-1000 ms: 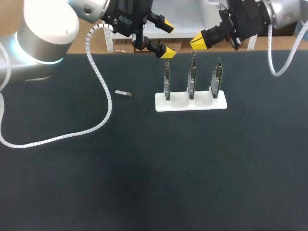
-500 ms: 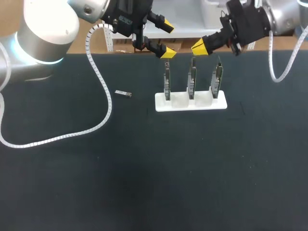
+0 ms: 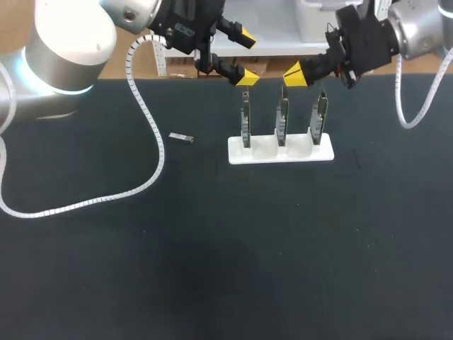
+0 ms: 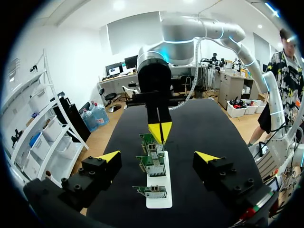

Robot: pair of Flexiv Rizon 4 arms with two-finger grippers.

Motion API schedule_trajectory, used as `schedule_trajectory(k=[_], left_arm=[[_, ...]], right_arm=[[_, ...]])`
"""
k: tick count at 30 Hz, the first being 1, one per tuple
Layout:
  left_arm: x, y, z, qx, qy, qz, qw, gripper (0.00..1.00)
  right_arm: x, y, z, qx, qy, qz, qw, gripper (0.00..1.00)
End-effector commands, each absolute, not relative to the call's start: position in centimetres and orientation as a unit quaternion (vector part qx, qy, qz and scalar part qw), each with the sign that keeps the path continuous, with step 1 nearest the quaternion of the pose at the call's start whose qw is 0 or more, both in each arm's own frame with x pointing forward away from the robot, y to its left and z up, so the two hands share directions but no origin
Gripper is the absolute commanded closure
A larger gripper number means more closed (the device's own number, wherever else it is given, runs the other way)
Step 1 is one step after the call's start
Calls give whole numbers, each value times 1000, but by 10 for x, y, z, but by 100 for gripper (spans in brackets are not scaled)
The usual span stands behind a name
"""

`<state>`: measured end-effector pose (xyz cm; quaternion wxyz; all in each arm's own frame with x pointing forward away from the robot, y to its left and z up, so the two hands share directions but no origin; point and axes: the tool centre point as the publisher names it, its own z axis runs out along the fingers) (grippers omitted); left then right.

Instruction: Pick up the optical module with the left hand, and insert it into the network port with the right hand.

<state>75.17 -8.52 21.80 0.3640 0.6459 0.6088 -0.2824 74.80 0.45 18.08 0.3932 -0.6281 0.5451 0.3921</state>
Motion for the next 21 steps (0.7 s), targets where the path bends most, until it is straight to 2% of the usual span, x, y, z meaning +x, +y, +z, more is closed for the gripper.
schedule_trajectory(k=[1,21], left_arm=[[754,-86,219,647,610,-282,360,0],[754,-86,219,647,610,-282,360,0]], right_arm=[[751,7,192,-637,538,384,395,100],[760,6,187,-643,543,388,375,100]])
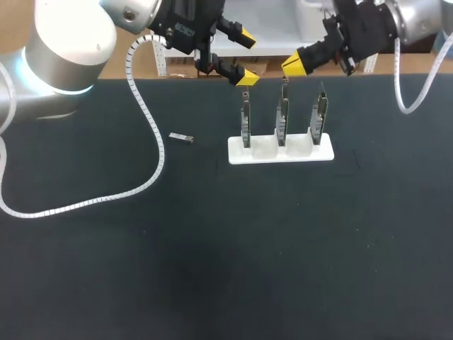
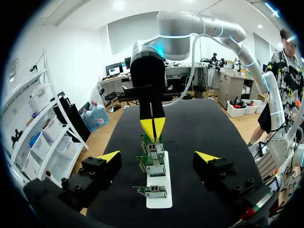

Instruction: Pick up the optical module with the left hand, and insert it into the network port with the right hand.

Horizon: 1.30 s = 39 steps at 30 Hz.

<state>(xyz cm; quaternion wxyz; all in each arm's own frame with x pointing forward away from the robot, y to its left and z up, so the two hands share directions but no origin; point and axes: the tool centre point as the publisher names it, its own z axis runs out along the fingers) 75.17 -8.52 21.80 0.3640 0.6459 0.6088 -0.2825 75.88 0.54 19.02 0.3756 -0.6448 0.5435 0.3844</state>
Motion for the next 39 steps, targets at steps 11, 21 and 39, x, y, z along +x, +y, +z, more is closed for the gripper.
schedule_trajectory(k=[11,21,39], left_arm=[[754,-86,219,647,610,-282,360,0],[754,-86,219,647,610,-282,360,0],[754,-86,219,647,610,-282,360,0]], right_arm=[[754,3,177,-635,551,394,370,100],[756,7,188,-642,536,392,383,100],[762,5,181,-644,542,394,370,100]])
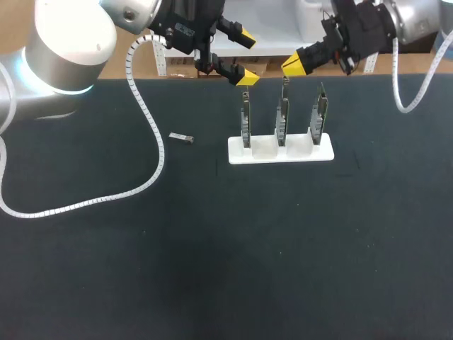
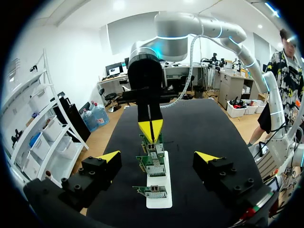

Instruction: Pick up the optical module with the left hand, and insert it into the network port with the right hand.

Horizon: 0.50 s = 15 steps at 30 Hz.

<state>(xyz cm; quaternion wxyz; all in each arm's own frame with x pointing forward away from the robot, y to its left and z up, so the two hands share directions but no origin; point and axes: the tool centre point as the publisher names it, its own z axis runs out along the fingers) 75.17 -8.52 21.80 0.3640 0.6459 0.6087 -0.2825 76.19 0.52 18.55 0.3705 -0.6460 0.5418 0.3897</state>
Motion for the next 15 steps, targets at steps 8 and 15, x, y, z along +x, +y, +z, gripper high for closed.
schedule_trajectory(k=[8,15], left_arm=[[754,-86,219,647,610,-282,360,0],[754,-86,219,647,610,-282,360,0]], right_arm=[[757,6,175,-638,545,400,369,100],[759,7,187,-643,537,393,380,100]])
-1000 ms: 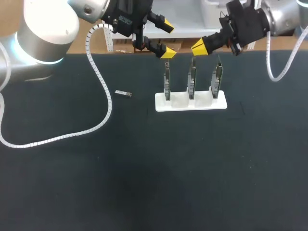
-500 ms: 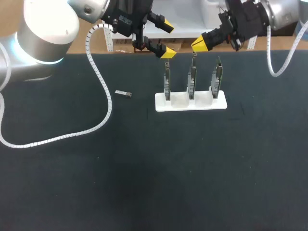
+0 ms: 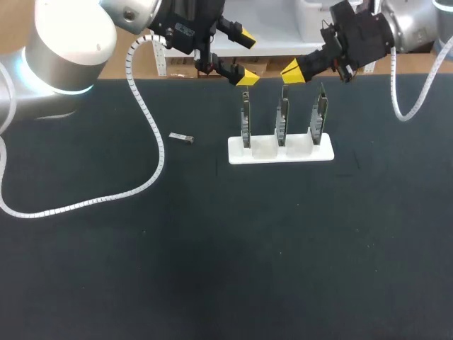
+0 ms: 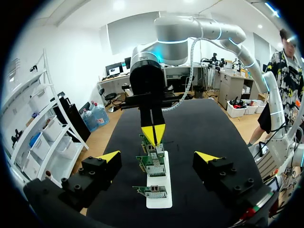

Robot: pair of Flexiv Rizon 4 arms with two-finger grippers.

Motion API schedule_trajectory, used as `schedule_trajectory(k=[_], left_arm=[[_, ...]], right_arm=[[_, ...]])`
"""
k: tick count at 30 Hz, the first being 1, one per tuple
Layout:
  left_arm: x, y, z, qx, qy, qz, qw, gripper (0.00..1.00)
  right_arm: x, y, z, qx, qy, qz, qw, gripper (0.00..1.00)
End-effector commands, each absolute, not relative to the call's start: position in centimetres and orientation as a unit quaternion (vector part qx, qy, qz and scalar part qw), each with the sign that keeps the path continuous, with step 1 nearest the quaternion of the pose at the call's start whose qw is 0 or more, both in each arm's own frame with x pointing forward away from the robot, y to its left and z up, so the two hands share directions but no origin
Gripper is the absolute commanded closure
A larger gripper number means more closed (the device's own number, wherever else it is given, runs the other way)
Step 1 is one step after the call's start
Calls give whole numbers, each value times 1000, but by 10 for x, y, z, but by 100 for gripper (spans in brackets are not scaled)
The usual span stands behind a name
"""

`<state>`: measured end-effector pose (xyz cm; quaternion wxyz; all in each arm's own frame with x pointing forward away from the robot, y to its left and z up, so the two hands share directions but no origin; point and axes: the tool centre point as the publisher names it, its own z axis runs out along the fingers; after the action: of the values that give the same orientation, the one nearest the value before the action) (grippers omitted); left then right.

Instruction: Pick up the optical module with the left hand, and insert it into the network port with the right hand.

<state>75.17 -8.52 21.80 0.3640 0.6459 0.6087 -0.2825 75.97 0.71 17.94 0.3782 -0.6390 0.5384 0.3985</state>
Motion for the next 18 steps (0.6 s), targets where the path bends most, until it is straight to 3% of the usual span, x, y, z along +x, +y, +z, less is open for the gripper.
schedule_trajectory(k=[1,18], left_arm=[[754,-86,219,647,610,-282,360,0],[754,-86,219,647,610,-282,360,0]], right_arm=[[760,6,188,-644,536,392,381,100],[755,3,168,-630,550,406,368,100]])
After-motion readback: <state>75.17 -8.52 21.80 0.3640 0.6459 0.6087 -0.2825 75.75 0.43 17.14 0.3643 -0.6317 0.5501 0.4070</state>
